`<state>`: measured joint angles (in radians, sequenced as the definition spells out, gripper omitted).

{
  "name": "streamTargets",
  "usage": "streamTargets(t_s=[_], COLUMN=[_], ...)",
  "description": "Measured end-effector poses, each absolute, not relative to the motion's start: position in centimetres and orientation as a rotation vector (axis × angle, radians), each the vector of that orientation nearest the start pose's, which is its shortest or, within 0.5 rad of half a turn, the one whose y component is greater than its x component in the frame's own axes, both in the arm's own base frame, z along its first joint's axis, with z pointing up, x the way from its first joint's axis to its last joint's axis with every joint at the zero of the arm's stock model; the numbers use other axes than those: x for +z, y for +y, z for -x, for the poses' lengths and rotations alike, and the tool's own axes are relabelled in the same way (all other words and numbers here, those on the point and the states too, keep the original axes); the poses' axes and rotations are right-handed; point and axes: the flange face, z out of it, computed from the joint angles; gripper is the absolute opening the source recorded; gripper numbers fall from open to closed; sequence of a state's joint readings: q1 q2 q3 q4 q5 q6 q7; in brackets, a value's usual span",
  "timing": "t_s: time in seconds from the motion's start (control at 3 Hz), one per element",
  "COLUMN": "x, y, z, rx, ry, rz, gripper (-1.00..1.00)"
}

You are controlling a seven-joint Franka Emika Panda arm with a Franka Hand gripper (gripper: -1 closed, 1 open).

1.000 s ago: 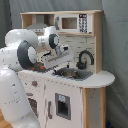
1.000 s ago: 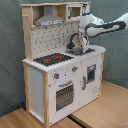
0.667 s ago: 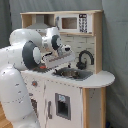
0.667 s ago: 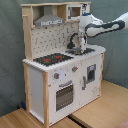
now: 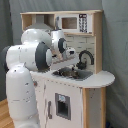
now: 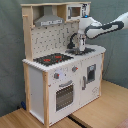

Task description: Play with the kitchen

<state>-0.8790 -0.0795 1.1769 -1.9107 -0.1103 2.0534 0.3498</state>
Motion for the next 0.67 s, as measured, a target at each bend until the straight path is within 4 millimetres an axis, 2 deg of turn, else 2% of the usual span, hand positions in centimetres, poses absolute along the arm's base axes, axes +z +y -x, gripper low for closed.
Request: streamTargets(t_s=[0.33, 0.67], x=[51.2, 50.0], y=[17.5, 19.0], z=[-54.8, -54.7], rx=[-0.347, -0.325], ry=[0.014, 0.001], rz=[3.227, 3.220], gripper=[1.00, 1.00])
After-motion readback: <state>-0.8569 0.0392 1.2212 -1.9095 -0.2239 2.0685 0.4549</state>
